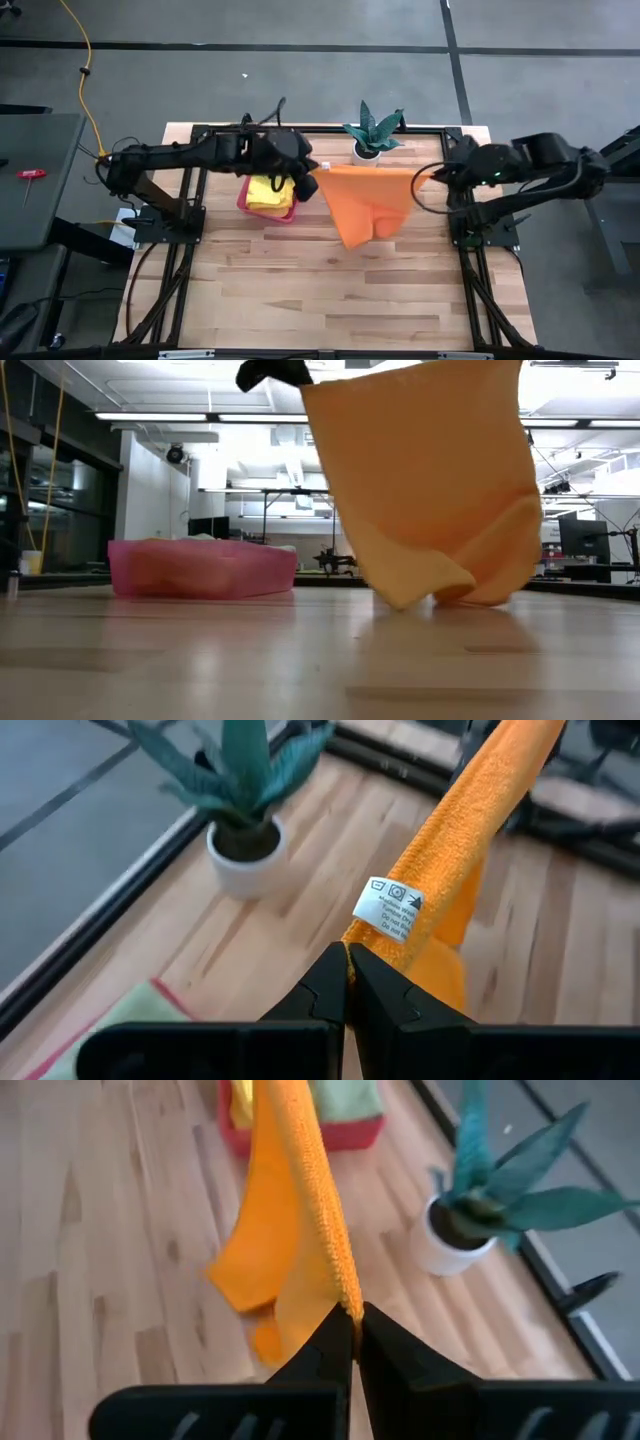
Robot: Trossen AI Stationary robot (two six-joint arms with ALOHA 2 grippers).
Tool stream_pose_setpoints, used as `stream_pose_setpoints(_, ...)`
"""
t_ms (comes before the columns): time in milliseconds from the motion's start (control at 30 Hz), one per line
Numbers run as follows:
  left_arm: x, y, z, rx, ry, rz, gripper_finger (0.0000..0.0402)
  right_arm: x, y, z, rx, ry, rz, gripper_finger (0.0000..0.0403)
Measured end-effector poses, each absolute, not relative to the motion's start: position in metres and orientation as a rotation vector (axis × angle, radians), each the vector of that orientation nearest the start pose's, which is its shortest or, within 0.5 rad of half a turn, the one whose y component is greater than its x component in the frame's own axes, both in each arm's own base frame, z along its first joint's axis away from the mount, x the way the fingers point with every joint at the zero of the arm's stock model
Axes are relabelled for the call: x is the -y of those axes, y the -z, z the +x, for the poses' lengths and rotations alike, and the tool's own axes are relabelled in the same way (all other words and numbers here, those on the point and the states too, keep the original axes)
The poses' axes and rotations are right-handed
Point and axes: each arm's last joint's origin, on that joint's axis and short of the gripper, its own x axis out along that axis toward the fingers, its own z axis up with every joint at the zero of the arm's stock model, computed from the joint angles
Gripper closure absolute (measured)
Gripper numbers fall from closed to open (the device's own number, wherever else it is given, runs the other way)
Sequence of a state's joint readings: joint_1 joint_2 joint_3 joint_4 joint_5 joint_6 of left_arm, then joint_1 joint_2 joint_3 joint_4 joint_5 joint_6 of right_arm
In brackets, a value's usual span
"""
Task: Fold microfiber towels
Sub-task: Fold the orange microfiber towel
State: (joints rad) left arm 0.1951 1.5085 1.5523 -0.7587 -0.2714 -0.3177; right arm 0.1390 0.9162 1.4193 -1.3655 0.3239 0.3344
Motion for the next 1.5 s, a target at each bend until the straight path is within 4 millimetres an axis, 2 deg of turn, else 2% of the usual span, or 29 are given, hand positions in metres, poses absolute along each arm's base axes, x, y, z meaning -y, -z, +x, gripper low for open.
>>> stream_pose_setpoints(100,-0.075,-0.392,0.309,-0.591,-0.557,-0.258,0.0401,-0.003,-0.426,0.098,-0.756,0.339,0.098,0.0403)
stream_pose_setpoints(233,-0.08,-0.414,0.305,-0.551,-0.533,-0.14,0.0401,0.0,-0.441,0.089,-0.701,0.371,0.058,0.0403)
stream_pose_setpoints(400,-0.082,-0.426,0.302,-0.566,-0.496,0.055,0.0401,-0.001,-0.443,0.093,-0.722,0.366,0.051,0.0403)
stream_pose_setpoints(533,-0.067,-0.428,0.3,-0.583,-0.444,0.114,0.0401,-0.008,-0.434,0.104,-0.831,0.351,0.047,0.0403)
stream_pose_setpoints(633,-0.047,-0.422,0.303,-0.635,-0.38,0.126,0.0401,-0.017,-0.428,0.114,-0.909,0.304,0.06,0.0403)
stream_pose_setpoints(700,-0.029,-0.412,0.307,-0.662,-0.338,0.103,0.0401,-0.026,-0.424,0.122,-0.936,0.271,0.079,0.0403)
stream_pose_setpoints(833,0.01,-0.379,0.313,-0.734,-0.256,0.009,0.0401,-0.052,-0.404,0.135,-1.008,0.229,0.115,0.0403)
stream_pose_setpoints(1000,0.059,-0.325,0.317,-0.741,-0.203,-0.151,0.0401,-0.094,-0.355,0.149,-1.073,0.183,0.203,0.0403)
stream_pose_setpoints(1133,0.089,-0.283,0.313,-0.696,-0.176,-0.333,0.0401,-0.127,-0.31,0.157,-1.063,0.153,0.298,0.0403)
stream_pose_setpoints(1333,0.116,-0.233,0.295,-0.719,-0.209,-0.602,0.0401,-0.168,-0.257,0.169,-1.038,0.105,0.474,0.0403)
stream_pose_setpoints(1500,0.124,-0.208,0.284,-0.761,-0.261,-0.718,0.0401,-0.191,-0.231,0.178,-1.061,0.1,0.552,0.0403)
